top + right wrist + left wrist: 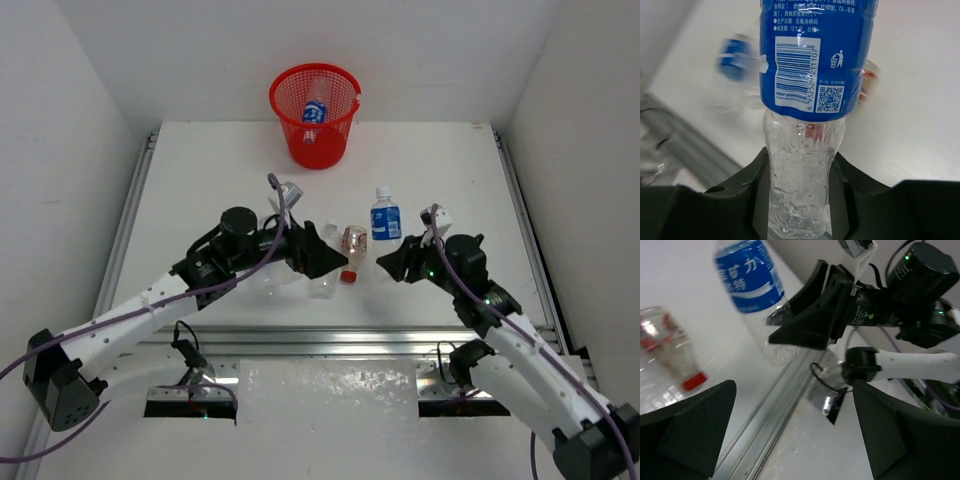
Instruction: Put the plastic bottles in the bin
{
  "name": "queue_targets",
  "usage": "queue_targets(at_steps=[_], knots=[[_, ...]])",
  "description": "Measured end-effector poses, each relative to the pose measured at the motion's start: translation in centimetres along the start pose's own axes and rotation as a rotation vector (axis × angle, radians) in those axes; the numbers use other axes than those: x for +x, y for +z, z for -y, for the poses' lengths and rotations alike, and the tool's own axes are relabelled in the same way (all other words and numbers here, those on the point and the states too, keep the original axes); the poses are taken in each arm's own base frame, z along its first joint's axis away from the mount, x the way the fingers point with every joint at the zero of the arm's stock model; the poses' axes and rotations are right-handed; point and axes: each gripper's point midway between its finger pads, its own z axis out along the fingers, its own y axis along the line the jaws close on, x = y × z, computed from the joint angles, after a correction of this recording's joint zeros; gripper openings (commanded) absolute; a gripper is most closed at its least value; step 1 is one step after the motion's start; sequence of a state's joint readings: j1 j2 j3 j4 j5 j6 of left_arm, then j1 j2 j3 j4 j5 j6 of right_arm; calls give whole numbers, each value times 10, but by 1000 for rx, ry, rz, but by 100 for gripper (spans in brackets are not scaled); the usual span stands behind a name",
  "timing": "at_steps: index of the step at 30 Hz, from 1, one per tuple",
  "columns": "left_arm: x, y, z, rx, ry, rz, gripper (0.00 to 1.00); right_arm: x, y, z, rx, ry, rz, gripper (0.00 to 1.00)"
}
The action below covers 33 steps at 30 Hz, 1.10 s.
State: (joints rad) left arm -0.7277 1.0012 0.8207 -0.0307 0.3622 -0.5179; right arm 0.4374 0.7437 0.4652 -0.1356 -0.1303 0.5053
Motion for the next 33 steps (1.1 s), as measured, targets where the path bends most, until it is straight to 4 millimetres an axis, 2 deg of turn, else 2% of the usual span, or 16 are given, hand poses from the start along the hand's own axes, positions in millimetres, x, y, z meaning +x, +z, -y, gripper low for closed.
queue_targets(at_steps=[3,5,8,12,13,15,16,17,18,19,20,21,24,27,30,33], knots=[[8,18,29,142,28,-26,100,-21,-23,-48,-258,-105,97,5],[16,28,38,185,35,-54,100,-25,-36,-71,-389,-159,124,5],[22,41,43,196,36,-83,100,-25,-49,-93,-524,-203,130,4],[13,50,46,183,48,-58,99,-20,-60,-110,-644,-229,120,5],[9,50,47,185,51,-45,96,-19,-62,-113,-666,-232,115,5],[3,51,51,199,59,-18,75,-17,-64,-118,-708,-235,103,6],[1,51,52,204,66,-7,52,-16,-66,-120,-727,-235,98,12],[-2,52,53,208,68,6,11,-15,-67,-122,-744,-237,97,21],[-5,52,53,200,70,15,0,-16,-67,-123,-748,-244,108,36],[-7,52,53,195,71,25,0,-19,-65,-121,-736,-245,122,92],[-10,53,52,186,76,28,0,-20,-65,-120,-723,-235,131,99],[-14,53,54,182,81,37,0,-21,-66,-120,-724,-243,141,99],[-50,56,52,83,107,125,0,-25,-67,-113,-655,-240,174,99],[-119,57,32,-168,128,291,0,-33,-56,-77,-413,-171,215,99],[-202,45,0,-411,155,490,0,-24,-47,-27,-126,-63,191,99],[-263,32,-48,-613,165,622,0,-11,-50,0,20,-16,158,99]])
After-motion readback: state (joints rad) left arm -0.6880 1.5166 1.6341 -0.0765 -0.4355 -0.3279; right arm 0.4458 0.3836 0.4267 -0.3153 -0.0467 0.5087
